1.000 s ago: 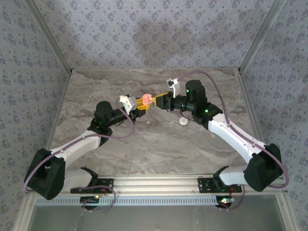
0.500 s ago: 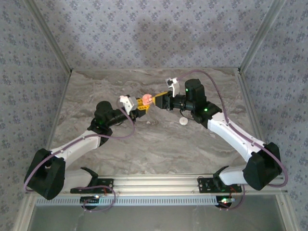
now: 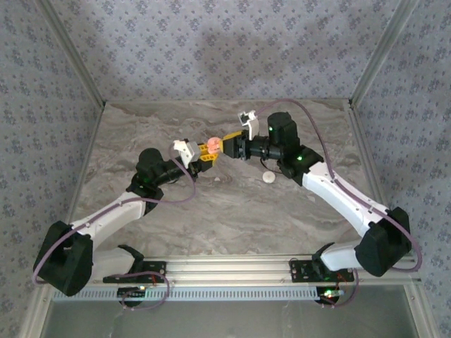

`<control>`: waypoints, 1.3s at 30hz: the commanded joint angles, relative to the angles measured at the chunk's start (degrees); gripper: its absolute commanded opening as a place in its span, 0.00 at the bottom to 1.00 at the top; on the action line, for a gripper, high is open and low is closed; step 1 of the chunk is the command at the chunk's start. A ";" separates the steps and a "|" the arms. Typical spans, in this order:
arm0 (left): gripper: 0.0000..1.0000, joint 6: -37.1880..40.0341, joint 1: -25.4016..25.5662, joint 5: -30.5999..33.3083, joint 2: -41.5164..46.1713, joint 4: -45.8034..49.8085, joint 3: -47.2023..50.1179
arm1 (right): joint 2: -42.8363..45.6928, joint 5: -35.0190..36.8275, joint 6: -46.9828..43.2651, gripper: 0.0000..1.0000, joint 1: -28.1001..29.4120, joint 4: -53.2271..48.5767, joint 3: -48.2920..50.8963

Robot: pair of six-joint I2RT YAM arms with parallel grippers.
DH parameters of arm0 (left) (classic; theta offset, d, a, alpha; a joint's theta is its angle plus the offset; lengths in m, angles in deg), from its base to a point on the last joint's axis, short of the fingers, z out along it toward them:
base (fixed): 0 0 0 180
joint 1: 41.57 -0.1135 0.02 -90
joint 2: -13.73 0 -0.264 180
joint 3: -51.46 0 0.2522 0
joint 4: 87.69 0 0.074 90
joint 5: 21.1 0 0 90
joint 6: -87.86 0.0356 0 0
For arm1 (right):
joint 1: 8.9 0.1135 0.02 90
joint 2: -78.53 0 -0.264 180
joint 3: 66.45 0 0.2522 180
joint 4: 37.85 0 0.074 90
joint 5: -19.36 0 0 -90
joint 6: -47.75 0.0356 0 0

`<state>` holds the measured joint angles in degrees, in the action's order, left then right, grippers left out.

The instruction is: Insert the wireless bluetooth earbuds into the charging case

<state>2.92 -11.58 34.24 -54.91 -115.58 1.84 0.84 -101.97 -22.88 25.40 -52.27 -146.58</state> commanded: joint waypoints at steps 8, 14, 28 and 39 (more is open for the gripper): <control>0.11 0.25 -0.91 -0.24 2.12 0.14 -0.41 | -1.08 2.39 -2.85 0.38 0.76 -6.02 -3.37; 0.11 -0.91 -2.75 0.83 2.53 1.34 -0.29 | 0.33 2.71 -3.12 0.40 0.94 -5.36 -4.41; 0.09 -7.62 -13.78 9.06 4.44 20.70 -3.36 | -3.46 13.94 -1.51 0.40 5.86 -13.97 -10.45; 0.08 -12.95 -26.37 12.42 7.03 33.10 -3.81 | -19.54 19.74 2.56 0.40 11.06 -24.67 -22.81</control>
<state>-8.14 -35.97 45.48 -49.05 -87.49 0.12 -15.59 -84.62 -22.20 35.33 -71.88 -165.27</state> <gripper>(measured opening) 0.191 0.403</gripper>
